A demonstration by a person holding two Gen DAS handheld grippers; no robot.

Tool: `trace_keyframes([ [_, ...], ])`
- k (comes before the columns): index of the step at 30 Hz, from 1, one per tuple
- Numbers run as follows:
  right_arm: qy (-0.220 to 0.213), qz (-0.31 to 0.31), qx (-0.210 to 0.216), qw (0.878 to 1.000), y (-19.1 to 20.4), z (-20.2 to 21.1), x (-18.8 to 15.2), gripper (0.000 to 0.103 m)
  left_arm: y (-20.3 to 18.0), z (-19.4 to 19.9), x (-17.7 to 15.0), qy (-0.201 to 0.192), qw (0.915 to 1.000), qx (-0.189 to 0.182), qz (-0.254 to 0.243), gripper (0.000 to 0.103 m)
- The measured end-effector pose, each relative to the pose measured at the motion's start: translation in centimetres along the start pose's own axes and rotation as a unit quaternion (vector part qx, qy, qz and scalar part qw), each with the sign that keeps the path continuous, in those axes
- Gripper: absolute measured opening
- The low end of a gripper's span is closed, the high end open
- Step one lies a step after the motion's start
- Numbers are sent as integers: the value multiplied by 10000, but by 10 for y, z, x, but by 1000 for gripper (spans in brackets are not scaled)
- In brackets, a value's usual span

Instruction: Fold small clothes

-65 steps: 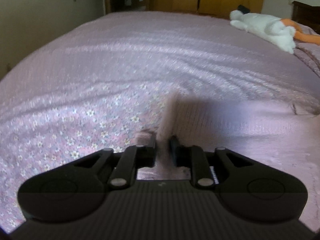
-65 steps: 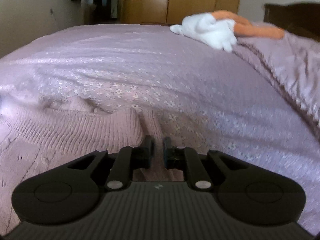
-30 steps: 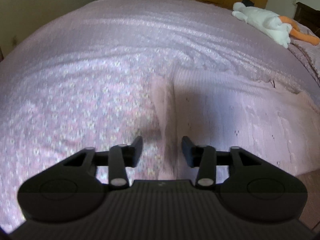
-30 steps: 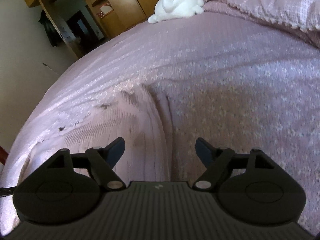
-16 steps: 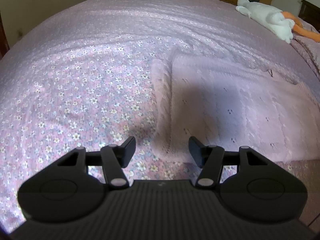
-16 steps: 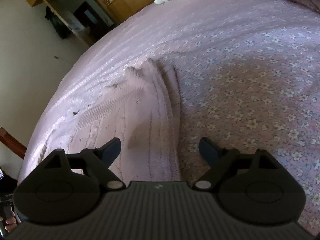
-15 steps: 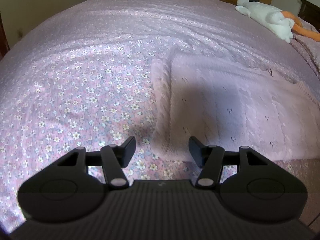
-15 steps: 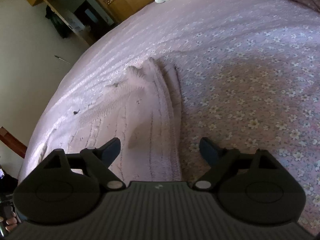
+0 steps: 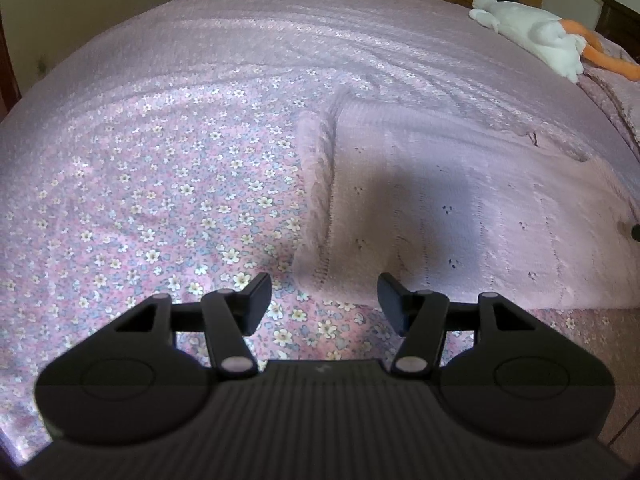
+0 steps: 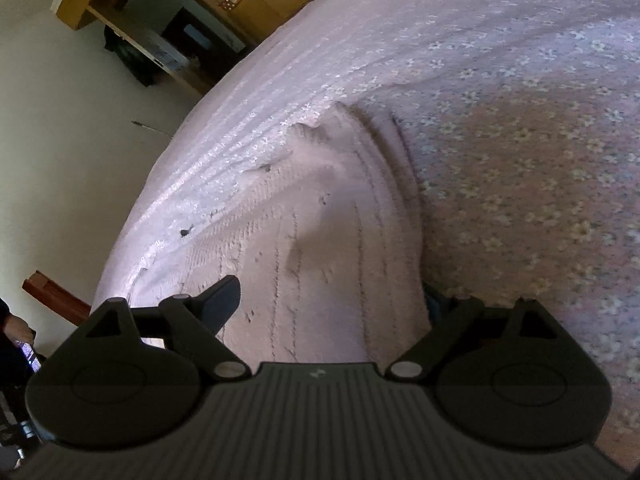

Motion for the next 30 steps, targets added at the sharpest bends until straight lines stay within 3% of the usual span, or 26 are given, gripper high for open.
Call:
trace_keyframes([
  [6,-91,-286,244,9993,1,-8,5,88,-2,-1,0,14,10000,13,-26,60],
  [12,-96,-515,364,9980,-6,-14,6,68,-1,-4,-1,46,10000,15,-63,60],
  [16,-49,-604,390,9974,-12,-18,5,45,-1,-6,-1,72,10000,27,-51,60],
  [27,8,-660,327,9973,-9,-19,5,45,0,-12,-2,104,9999,39,-108,60],
  [30,-93,-485,168,9986,-3,-16,4,38,-1,-12,-2,116,9998,81,-161,60],
])
Point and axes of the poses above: each gripper's, at about its wrist camera, not at the fingertips, and z roughly against the way its jaws point, y to its left, x to its top, the point moved 5 cm from there along -z, roughly the way its jaws point, and after that the axes turned 3 degrees about y, right-handed, at the moved point
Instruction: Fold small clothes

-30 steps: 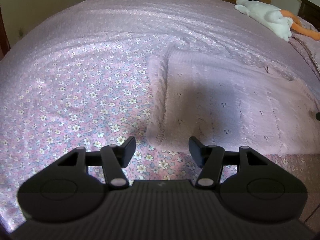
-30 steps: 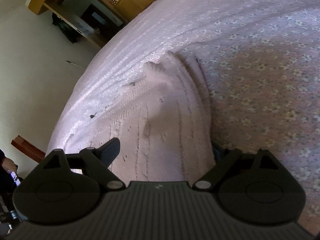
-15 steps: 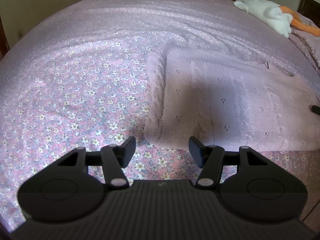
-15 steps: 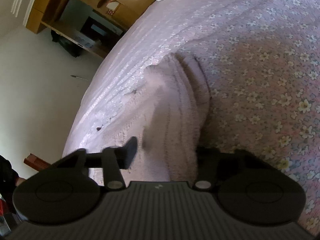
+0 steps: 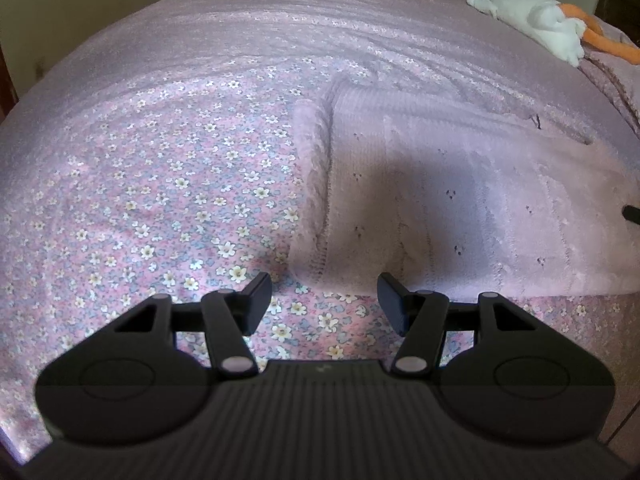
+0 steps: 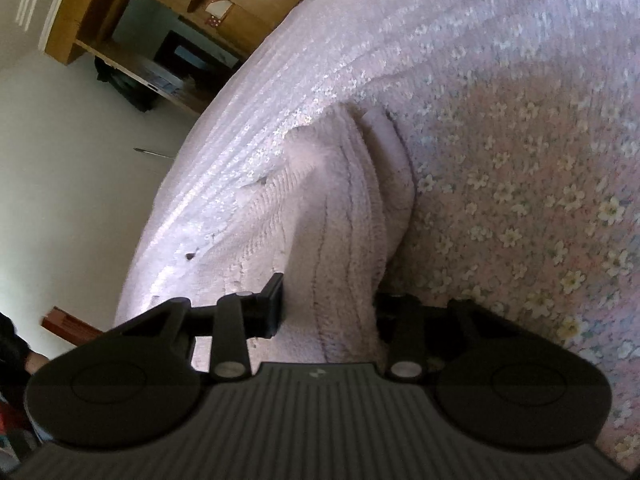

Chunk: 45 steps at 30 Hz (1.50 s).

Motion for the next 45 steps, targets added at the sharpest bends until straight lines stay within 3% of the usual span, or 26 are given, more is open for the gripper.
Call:
trace_keyframes([
  [12,-364,994,-387,9936,64,18,6,28,12,9,5,-89,10000,35,22,60],
  [16,-381,911,-209,9949,84,26,8,21,17,12,8,-110,9999,61,18,60],
  [24,-449,1256,46,9911,135,26,-1,19,25,15,11,-160,9998,42,51,60],
  [35,-167,1743,305,9841,210,-9,-23,19,48,19,18,-292,9993,65,231,60],
  [45,397,2298,253,9721,251,-85,-74,19,53,13,19,-353,9987,-96,352,60],
])
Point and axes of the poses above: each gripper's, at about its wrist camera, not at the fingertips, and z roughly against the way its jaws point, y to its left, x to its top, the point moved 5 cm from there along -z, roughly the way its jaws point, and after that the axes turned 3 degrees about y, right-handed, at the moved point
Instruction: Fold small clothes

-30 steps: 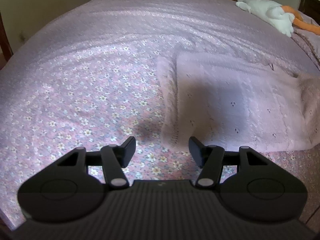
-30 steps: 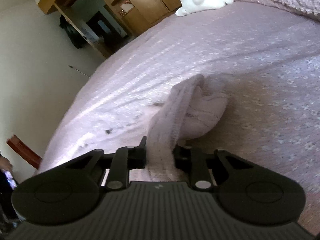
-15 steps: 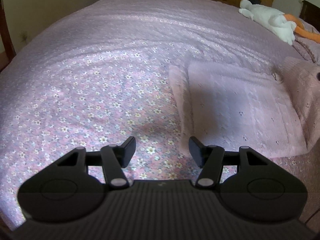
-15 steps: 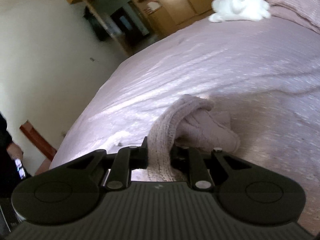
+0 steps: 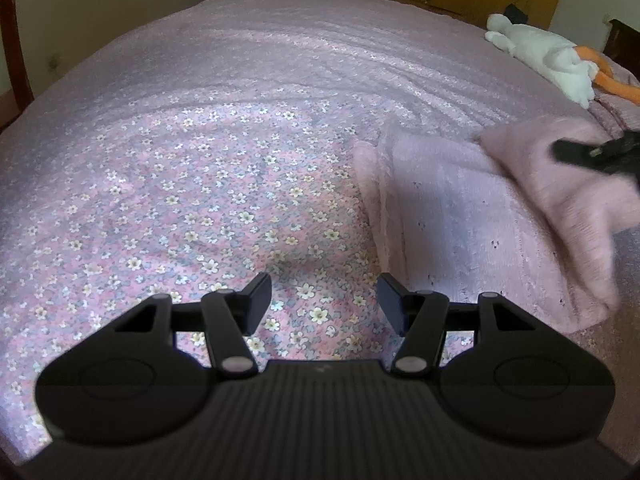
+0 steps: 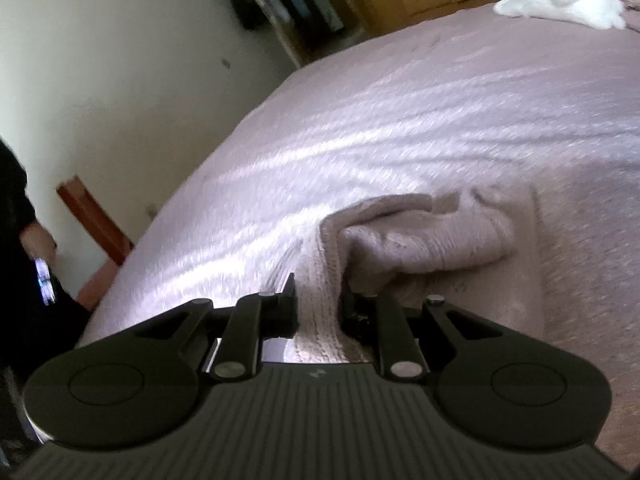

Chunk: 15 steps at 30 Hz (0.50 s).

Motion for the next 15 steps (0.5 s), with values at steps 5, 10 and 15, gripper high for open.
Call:
trace_keyframes([
  [5,518,155,-254,9982,7,-46,-24,20,2,-2,2,-4,9999,-108,56,60],
  [10,484,-143,258,9984,9,-45,-35,60,0,0,5,-33,9997,-209,125,60],
  [15,492,-606,657,9948,3,-20,-34,74,-12,7,17,-185,9989,-415,135,60],
])
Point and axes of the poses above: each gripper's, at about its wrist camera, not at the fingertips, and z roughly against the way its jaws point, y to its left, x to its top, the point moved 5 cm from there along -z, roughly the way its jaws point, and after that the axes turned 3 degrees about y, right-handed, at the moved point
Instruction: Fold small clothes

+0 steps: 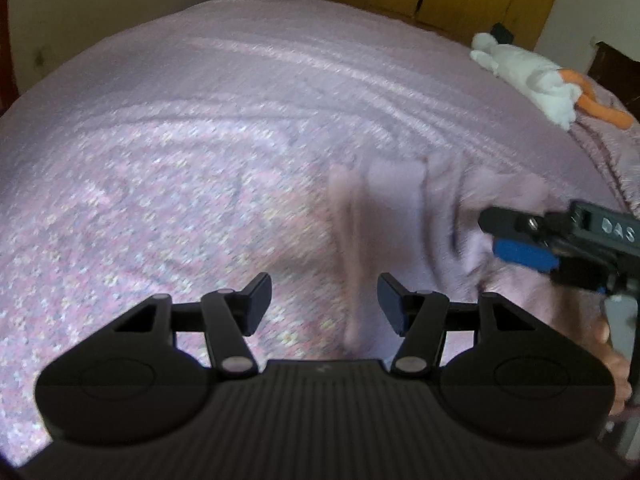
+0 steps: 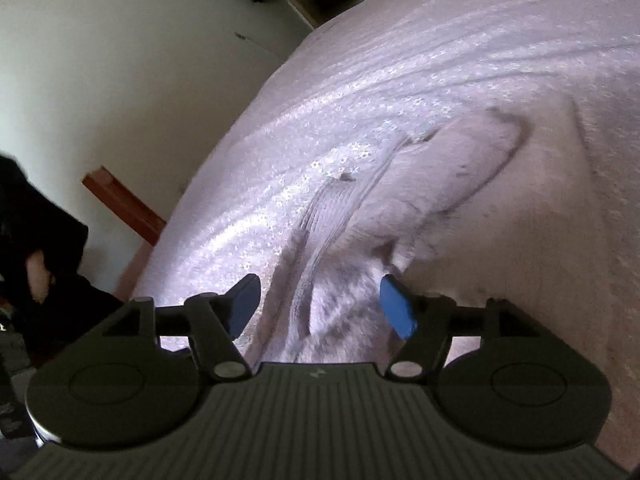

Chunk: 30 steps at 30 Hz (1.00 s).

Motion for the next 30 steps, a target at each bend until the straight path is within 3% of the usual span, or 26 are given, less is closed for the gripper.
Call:
trace_keyframes([
  [4,-244,-34,-186,9995,-12,33,0,81,-23,0,11,-105,9994,-258,-210,60],
  [11,-716,-147,-730,9946,-51,80,-2,81,-74,-28,20,-95,9947,-630,-812,60],
  [16,-976,-451,-985,9893,-85,99,-7,82,-100,-63,32,-171,9931,-200,-1140,61],
  [19,-1017,-621,-1050,9873,-98,101,-12,82,-106,-81,39,-147,9924,-173,-1206,61],
  [25,-1080,-754,-1156,9845,-116,108,-25,82,-95,-96,47,-325,9948,-238,-933,63],
  [30,-1033,-813,-1118,9850,-121,101,-32,82,-72,-103,43,-183,9970,-750,-65,63],
])
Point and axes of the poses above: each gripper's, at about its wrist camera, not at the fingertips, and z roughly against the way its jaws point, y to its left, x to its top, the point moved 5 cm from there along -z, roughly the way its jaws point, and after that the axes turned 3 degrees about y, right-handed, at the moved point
